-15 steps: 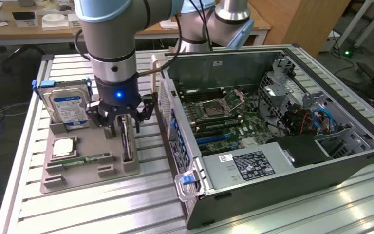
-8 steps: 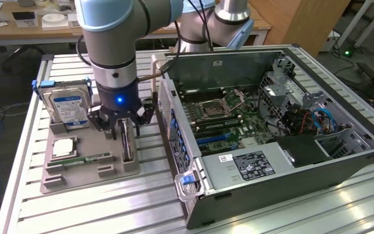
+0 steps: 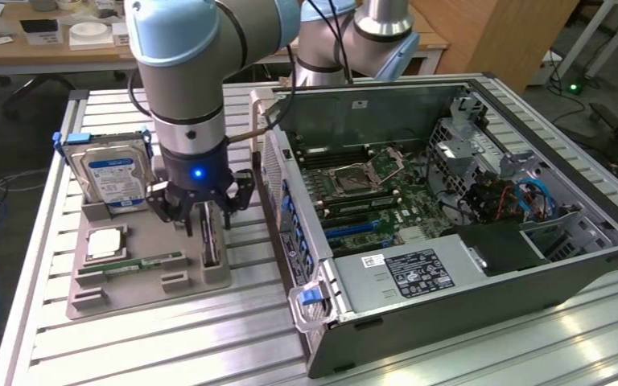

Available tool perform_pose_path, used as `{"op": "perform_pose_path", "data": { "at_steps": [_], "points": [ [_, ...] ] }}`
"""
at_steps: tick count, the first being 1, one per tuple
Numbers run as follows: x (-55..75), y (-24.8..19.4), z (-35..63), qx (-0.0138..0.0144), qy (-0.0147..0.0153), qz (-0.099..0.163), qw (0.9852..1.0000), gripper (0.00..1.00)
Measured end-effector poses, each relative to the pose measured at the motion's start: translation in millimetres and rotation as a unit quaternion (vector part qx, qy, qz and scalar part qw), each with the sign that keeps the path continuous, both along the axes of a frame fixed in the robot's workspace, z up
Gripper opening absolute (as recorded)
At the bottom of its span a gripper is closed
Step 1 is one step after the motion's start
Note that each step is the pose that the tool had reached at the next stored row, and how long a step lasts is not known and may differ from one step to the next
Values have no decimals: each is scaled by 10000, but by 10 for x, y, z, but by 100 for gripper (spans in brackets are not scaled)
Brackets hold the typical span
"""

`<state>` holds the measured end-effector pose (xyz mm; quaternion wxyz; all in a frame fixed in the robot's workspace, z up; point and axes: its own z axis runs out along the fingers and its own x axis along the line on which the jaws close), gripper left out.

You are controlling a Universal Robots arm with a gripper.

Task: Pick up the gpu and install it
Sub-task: 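Pick up the gpu and move the gpu toward the slot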

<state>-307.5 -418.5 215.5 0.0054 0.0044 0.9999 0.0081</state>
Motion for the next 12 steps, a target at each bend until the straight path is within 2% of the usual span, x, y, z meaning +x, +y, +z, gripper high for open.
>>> {"op": "perform_pose_path", "data": {
  "at_steps": [5, 12],
  "points": [
    [-5, 58, -78, 0, 0, -1, 10000, 60],
    [-5, 59, -95, -1, 0, 0, 10000, 60]
  ]
}}
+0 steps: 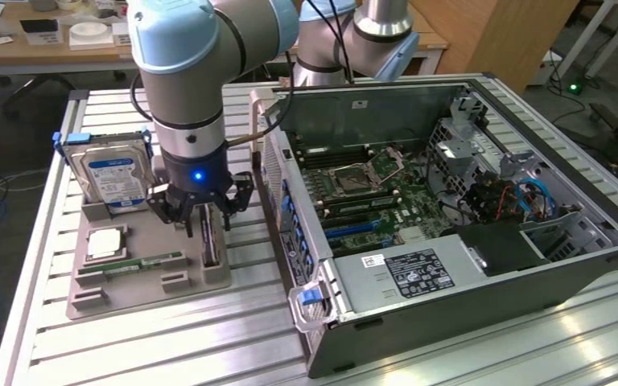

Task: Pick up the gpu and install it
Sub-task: 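Pick up the gpu and move the gpu toward the slot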

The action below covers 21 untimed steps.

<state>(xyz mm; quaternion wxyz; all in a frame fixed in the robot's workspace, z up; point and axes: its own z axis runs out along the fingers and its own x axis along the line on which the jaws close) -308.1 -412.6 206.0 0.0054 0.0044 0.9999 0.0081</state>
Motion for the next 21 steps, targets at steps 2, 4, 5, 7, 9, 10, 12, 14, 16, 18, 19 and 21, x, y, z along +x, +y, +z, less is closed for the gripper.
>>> {"op": "perform_pose_path", "data": {
  "at_steps": [2, 4, 5, 7, 9, 10, 12, 14, 16, 18, 19, 21],
  "points": [
    [-1, 0, -1, 0, -1, 0, 10000, 60],
    [-13, -1, -1, 1, -1, -1, 10000, 60],
    [-27, -2, 0, 0, 0, -1, 10000, 60],
    [-47, -3, -1, 0, -1, -2, 10000, 53],
    [-46, -3, -1, -4, -1, -2, 10000, 45],
    [-46, -3, 0, -5, -1, -2, 10000, 45],
    [-47, -3, 0, -6, 0, -2, 10000, 45],
    [-47, 0, -1, -13, -1, -3, 10000, 45],
    [-47, -1, 0, -17, 0, -2, 10000, 45],
    [-47, 0, 0, -18, 0, -2, 10000, 44],
    [-46, 0, -1, -18, -1, -2, 10000, 37],
    [-45, 0, -2, -18, 0, -3, 10000, 37]
  ]
}}
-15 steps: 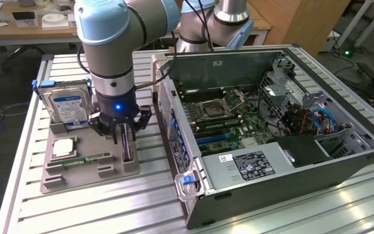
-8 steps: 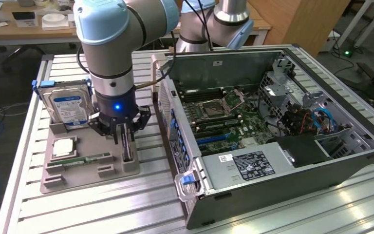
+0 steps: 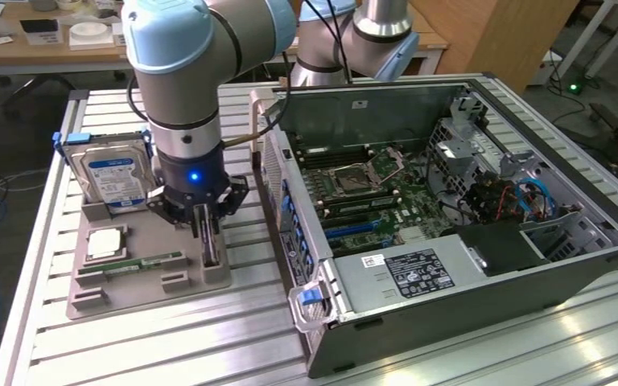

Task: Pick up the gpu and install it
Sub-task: 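Pick up the gpu and move the gpu toward the slot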

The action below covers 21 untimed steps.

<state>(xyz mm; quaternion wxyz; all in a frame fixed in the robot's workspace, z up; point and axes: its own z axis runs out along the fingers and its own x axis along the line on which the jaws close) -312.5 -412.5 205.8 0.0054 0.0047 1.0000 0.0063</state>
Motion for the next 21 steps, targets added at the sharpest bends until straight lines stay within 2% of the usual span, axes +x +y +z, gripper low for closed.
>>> {"op": "perform_pose_path", "data": {
  "at_steps": [10, 12, 13, 21],
  "points": [
    [19, -1, -3, 0, 0, 1, 10000, 37],
    [19, -1, -3, 0, -1, 0, 10000, 36],
    [19, -1, -3, 0, 0, 0, 10000, 29],
    [25, -1, -4, -4, 0, 1, 10000, 28]
  ]
}}
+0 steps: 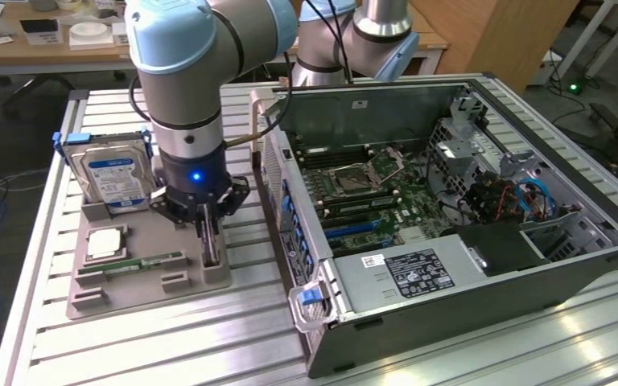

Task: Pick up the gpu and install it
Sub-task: 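Pick up the gpu and move the gpu toward the slot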

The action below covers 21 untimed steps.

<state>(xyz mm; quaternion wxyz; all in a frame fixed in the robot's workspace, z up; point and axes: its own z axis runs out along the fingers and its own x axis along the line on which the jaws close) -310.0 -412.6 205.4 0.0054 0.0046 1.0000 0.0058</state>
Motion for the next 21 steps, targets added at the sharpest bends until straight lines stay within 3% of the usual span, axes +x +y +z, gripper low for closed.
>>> {"op": "perform_pose_path", "data": {
  "at_steps": [3, 5, 21],
  "points": [
    [0, -3, 0, 9, 0, 0, 10000, 28],
    [0, -4, 139, 34, 0, 0, 10000, 28],
    [0, -5, 519, 36, 0, 0, 10000, 28]
  ]
}}
